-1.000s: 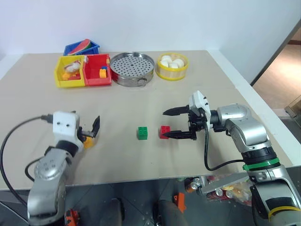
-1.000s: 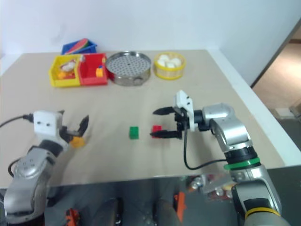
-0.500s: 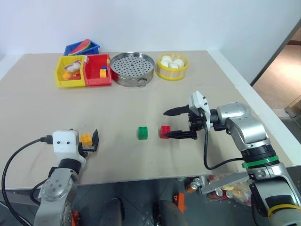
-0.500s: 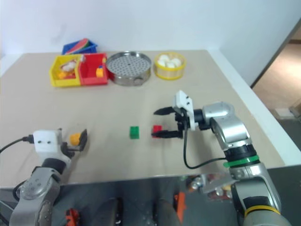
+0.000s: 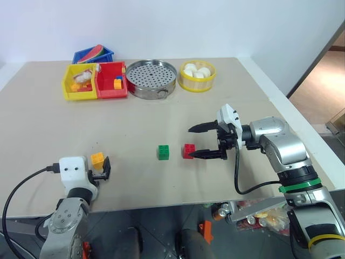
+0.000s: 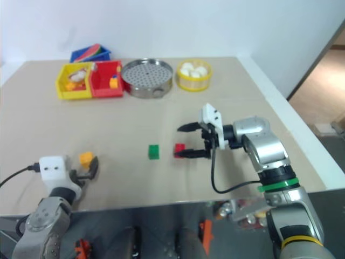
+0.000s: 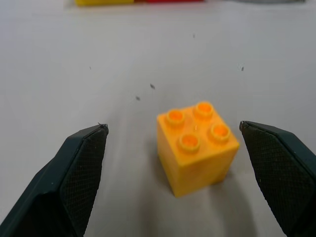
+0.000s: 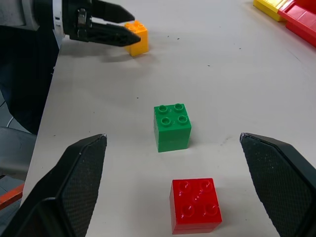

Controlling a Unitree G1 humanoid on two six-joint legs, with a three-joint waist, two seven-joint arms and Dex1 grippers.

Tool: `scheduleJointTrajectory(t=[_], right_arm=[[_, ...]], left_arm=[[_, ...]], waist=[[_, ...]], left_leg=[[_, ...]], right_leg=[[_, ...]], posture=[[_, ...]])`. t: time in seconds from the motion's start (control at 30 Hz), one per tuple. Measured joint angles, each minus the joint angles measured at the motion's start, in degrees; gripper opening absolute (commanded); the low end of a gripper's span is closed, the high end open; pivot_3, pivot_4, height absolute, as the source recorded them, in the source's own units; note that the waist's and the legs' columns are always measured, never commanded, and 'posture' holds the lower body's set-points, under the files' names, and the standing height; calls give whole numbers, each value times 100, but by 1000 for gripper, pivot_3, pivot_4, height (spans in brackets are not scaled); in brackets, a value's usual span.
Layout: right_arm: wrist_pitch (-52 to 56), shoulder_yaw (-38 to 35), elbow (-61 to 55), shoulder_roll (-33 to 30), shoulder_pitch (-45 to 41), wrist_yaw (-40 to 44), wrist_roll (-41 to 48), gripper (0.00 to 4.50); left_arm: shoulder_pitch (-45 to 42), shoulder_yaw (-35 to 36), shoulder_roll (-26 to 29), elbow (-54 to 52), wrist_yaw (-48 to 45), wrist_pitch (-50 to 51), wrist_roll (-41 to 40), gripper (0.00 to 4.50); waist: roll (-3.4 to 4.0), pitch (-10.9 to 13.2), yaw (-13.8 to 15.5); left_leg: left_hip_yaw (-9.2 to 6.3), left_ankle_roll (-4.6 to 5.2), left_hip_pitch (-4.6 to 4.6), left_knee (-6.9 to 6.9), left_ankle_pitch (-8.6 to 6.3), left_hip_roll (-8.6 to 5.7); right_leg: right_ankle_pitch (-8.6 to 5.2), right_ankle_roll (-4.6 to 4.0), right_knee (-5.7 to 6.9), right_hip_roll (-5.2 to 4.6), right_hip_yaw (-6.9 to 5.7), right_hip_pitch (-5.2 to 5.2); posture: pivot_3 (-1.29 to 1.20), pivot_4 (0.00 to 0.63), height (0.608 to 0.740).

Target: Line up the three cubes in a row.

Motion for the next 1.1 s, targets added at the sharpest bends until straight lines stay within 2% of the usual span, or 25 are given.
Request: scheduleJointTrajectory(t=[0.23, 0.57, 0.7, 0.83, 0.9, 0.97, 1.1], right_arm=[[71, -7, -31, 3, 9, -11, 66, 4500], [60, -7, -64, 3, 25, -12, 69, 4500], [37, -7, -64, 3, 53, -14, 69, 4500], [18, -7, -64, 2, 69, -23, 68, 4500], [13, -7, -64, 3, 68, -31, 62, 4500], [-13, -7, -63, 3, 68, -43, 42, 4500], [-52, -7, -52, 3, 66, -62, 29, 4500]], left_arm=[[-80, -18, 156, 50, -51, -1, -64, 1309], [-90, -15, 425, 208, -206, -139, -123, 1288], [39, -41, 712, 281, -462, -390, -124, 1288], [146, -148, 1154, 328, -1130, -695, -294, 1288], [83, -281, 1586, 430, -1631, -888, -387, 1288], [-159, -319, 2011, 616, -2193, -1091, -551, 1288], [-525, -315, 2401, 1057, -2822, -1405, -757, 1288]], waist=[[-1, 0, 0], [0, 0, 0], [0, 0, -1], [0, 1, 0], [0, 1, 2], [3, 2, 4], [3, 2, 0]], left_leg=[[-1, -9, 0, 0, -6, 0], [-7, -12, 1, 0, -9, -1], [-9, -15, 1, 0, -10, -2], [-5, -16, -4, -1, -16, -4], [-7, -16, -8, -3, -19, -3], [-8, -17, -10, -8, -19, -3], [1, -10, -11, -15, -18, -2]], right_leg=[[-1, -2, 0, 1, 0, -2], [-3, -5, -1, 0, -2, -3], [-3, -7, -4, -1, -1, -6], [-3, -7, -10, -6, -1, -10], [-4, -9, -11, -4, -4, -13], [-5, -11, -12, -6, -7, -15], [-6, -12, -20, -8, -5, -17]], posture=[[0, 150, 740], [0, 150, 740], [0, 150, 740], [0, 150, 740], [0, 150, 740], [0, 150, 740], [0, 150, 740]])
